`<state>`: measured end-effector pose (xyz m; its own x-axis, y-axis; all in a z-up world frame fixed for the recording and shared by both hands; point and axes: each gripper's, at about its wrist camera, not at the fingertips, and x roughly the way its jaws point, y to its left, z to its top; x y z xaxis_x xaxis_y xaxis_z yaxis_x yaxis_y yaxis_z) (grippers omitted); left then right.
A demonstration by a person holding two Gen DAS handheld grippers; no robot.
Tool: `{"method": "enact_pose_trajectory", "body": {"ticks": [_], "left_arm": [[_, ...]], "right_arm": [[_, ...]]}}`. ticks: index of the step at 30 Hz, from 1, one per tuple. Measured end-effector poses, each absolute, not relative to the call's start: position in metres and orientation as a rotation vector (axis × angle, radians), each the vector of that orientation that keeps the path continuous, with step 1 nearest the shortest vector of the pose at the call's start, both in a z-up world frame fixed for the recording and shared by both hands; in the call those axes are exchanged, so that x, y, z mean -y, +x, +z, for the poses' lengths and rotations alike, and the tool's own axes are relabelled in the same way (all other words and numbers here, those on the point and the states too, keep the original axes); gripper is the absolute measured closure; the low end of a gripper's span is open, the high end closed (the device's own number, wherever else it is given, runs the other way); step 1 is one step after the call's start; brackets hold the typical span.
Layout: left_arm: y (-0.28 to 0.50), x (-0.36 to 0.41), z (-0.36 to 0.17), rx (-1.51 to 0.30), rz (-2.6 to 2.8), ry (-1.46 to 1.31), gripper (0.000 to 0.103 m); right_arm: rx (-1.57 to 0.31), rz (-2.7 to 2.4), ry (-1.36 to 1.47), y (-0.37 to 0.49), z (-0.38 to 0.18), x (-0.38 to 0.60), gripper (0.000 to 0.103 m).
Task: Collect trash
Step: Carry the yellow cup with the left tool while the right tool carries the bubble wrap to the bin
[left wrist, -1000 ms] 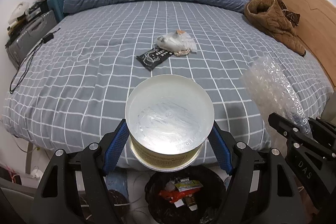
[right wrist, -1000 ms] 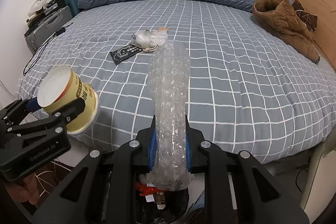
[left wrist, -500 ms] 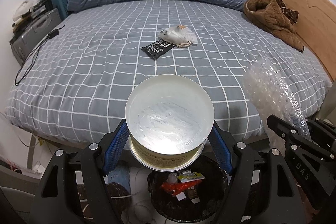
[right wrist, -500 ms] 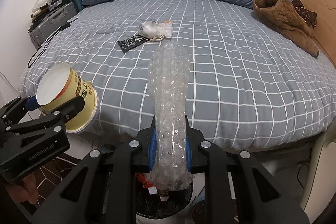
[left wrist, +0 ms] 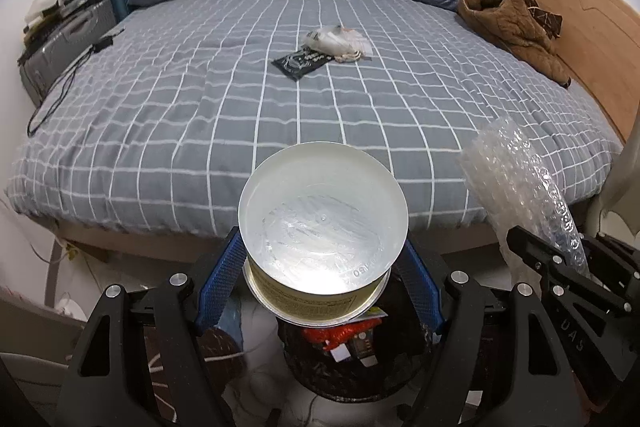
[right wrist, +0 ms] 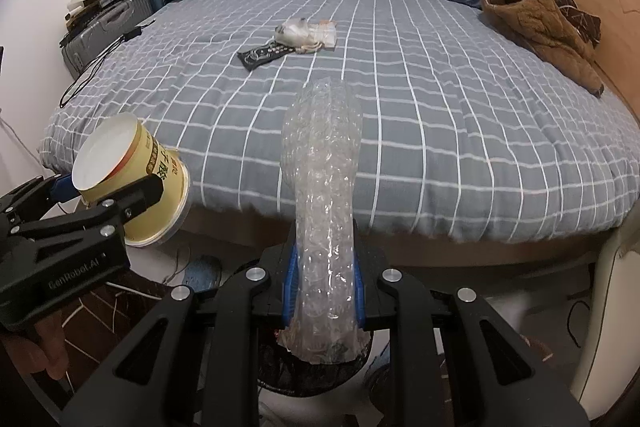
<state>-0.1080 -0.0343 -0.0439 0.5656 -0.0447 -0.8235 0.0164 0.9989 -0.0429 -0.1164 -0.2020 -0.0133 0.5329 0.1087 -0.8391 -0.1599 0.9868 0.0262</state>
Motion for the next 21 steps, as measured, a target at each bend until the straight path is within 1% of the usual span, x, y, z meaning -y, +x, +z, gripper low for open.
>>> {"method": "enact_pose_trajectory", "body": {"ticks": [11,21], "left_arm": [[-0.139,0.031,-0.069,-1.000,-0.042,-0.010,0.030],[-0.156,0.030,-0.100,-1.050,-0.038,-0.018,0.030]], "right_arm": [[-1.030,0.157,-0.088,-0.149,-0.035,0.191,0.083],[-1.100,0.177,-0.096,-0.171,-0.072,0.174,0.082]]}}
